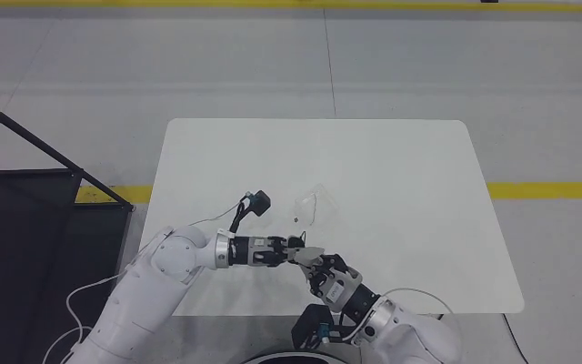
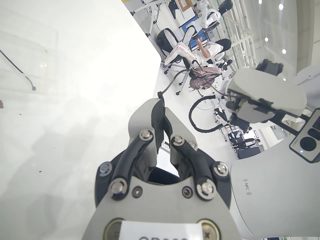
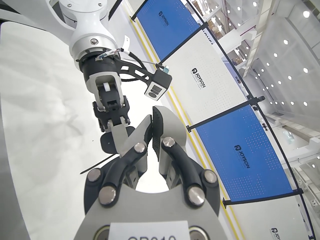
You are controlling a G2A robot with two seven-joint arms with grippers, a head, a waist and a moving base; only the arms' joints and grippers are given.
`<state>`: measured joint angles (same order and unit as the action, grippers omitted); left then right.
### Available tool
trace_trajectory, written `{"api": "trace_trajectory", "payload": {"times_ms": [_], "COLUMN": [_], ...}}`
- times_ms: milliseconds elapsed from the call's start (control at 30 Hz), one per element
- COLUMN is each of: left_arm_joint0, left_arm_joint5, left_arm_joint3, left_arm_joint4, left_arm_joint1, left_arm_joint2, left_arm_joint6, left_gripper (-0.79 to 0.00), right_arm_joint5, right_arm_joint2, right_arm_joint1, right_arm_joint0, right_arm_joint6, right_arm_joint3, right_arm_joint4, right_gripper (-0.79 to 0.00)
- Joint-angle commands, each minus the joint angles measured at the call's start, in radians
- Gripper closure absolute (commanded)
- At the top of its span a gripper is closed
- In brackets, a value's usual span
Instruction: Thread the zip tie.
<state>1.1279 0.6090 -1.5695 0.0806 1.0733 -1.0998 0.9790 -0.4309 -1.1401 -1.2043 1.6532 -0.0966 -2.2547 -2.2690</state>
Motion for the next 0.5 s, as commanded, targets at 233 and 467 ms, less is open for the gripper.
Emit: {"api": "trace_trajectory", "payload": {"times_ms": [233, 467], "left_arm_joint0": [0.007, 0.019], "left_arm_joint5": [0.000, 0.006], "left_arm_joint3": [-0.009, -0.027], "left_arm_joint4": [-0.023, -0.089], "left_arm_joint1": [-0.004, -0.006], "left_arm_joint2": [-0.005, -0.011], "left_arm_joint6": [-0.037, -0.096], "left_gripper": [0.000, 0.000], "right_arm_joint5": [-0.064, -0.085], "right_arm_joint2": [-0.006, -0.004], "right_arm_joint1": [0.012, 0.020], "right_arm_joint0": [0.000, -0.004], "right_arm_joint6": [-0.033, -0.043], "right_arm_joint3": [-0.006, -0.003], "right_arm_joint4": [-0.013, -0.016], "right_gripper": [0.000, 0.000]}}
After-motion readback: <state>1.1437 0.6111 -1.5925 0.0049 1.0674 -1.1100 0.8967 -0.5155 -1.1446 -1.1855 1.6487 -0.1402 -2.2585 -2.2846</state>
